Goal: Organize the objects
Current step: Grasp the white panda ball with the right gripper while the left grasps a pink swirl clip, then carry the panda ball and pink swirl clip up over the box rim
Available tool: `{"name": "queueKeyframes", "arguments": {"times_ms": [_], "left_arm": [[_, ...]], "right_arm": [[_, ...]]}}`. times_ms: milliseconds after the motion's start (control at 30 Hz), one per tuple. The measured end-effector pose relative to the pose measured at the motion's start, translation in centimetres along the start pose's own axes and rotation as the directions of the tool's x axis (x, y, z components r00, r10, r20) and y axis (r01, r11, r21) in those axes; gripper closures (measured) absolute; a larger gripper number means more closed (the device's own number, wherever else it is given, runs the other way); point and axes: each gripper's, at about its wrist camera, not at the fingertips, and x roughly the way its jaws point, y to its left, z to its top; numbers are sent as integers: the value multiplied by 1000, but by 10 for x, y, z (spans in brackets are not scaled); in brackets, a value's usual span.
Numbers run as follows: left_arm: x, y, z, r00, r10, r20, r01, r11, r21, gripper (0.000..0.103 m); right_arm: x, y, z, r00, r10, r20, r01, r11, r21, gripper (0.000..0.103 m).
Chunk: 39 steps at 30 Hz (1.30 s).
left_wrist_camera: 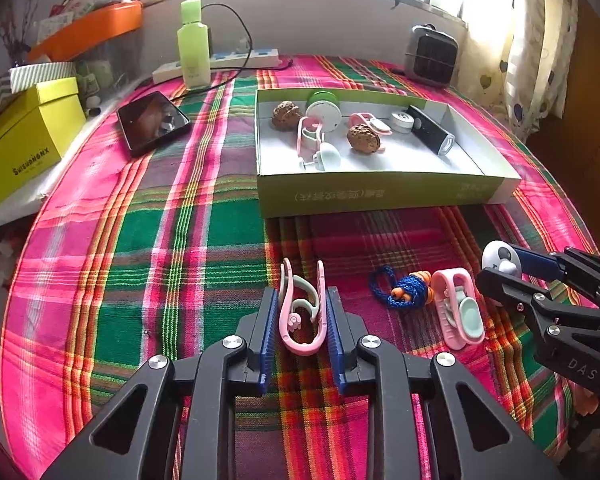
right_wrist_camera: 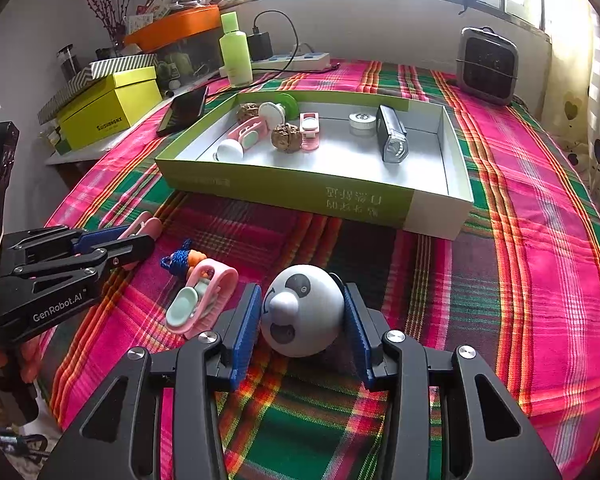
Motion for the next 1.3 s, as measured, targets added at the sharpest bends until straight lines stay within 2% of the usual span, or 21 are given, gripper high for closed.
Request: {"name": "queueKeyframes", "arguments": {"times_ms": [333,733,1300], "left_arm": [[0,1,1,1000,-8,4,8,1000,-2,82],[-10,2,11,998,-20,52,20,1000,-10,82],[-15,-12,41,993,-67,98,64,998,26,82]], "right_arm": [[-1,-1,2,1000,2,7,-2,1000,12,61],[-5,0,8,999,14,29,-14,1000,12,61],[-15,-6,36,995,22,97,-22,1000,1,61]]}}
